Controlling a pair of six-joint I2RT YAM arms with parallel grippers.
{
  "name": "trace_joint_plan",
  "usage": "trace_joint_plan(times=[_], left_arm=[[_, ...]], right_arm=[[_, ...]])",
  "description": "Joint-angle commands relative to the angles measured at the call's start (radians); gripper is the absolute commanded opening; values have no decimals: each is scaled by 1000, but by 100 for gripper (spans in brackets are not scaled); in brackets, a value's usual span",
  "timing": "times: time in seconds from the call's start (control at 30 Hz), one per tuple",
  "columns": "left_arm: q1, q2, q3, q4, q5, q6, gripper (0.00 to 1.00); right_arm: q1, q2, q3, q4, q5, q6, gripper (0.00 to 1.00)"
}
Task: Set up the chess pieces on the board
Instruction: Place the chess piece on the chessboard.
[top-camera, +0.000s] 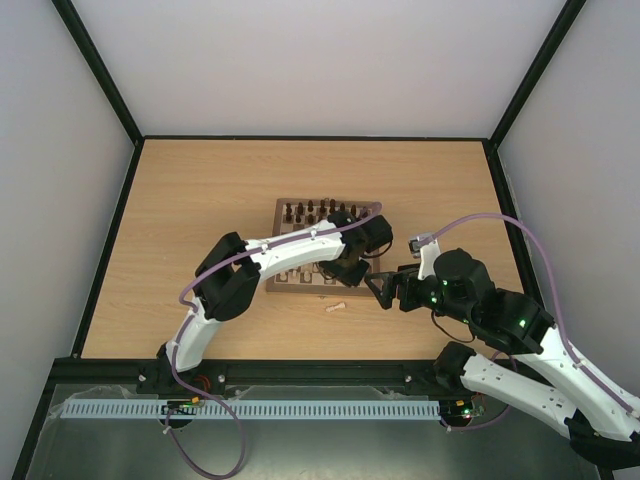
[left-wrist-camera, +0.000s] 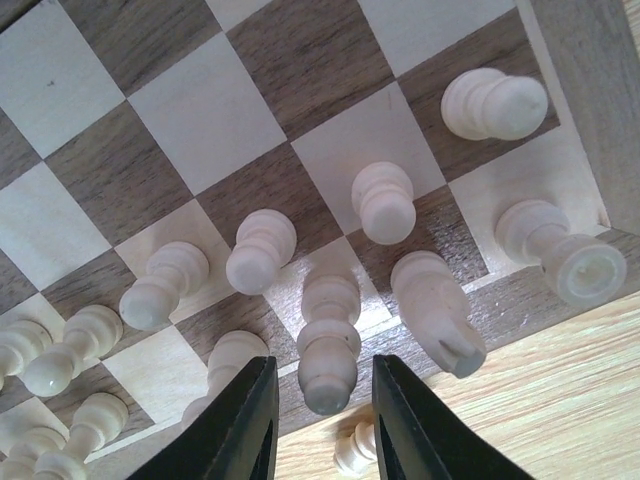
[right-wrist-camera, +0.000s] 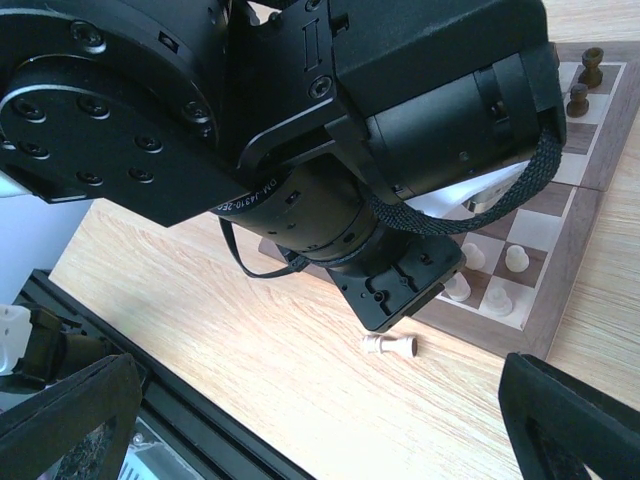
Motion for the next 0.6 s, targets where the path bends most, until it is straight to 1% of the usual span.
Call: trace_joint_plan(times=[0.0, 0.27, 0.57], left_arm=[[3, -5, 23, -48, -4, 1, 30], [-6, -55, 120, -83, -15, 0, 38], [-2, -113, 180, -57, 34, 14, 44]], right_arm=[[-2, -7, -7, -19, -7, -14, 99], [-2, -2, -8, -16, -8, -15, 99], [-2, 0, -5, -17, -12, -14, 99]])
